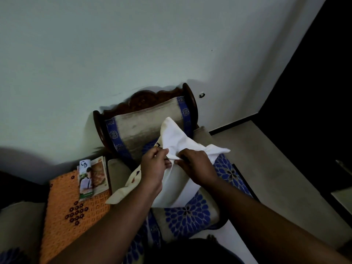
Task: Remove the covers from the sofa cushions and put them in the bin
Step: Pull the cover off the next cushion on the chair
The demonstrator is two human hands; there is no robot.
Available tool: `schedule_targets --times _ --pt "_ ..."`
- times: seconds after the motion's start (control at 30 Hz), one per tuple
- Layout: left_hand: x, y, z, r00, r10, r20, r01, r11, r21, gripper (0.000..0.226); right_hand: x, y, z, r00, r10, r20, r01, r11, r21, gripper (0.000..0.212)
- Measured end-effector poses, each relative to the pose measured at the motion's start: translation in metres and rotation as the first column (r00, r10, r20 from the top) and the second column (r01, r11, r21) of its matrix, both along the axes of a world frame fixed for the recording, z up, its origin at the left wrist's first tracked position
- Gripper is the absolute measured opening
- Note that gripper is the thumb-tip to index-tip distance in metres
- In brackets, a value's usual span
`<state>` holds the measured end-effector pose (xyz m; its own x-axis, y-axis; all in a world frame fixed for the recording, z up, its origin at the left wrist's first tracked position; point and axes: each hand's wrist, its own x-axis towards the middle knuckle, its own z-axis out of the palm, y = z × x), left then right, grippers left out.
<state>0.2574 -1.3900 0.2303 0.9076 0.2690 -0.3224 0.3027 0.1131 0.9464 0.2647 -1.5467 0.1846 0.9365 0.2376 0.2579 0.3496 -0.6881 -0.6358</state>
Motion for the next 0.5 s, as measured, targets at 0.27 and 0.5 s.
schedule_targets --times 0.27,0.5 --pt "0.025 0.043 -0.008 0.933 -0.354 -0.063 0.359 0.924 0.130 0.059 -0.013 -0.002 0.019 0.886 -0.013 0.464 0.037 0.998 -0.041 0.021" --pt "0.023 0.014 -0.014 0.897 -0.436 -0.074 0.436 0.844 0.312 0.037 -0.034 -0.021 0.009 0.987 -0.100 0.128 0.103 0.995 -0.017 0.016"
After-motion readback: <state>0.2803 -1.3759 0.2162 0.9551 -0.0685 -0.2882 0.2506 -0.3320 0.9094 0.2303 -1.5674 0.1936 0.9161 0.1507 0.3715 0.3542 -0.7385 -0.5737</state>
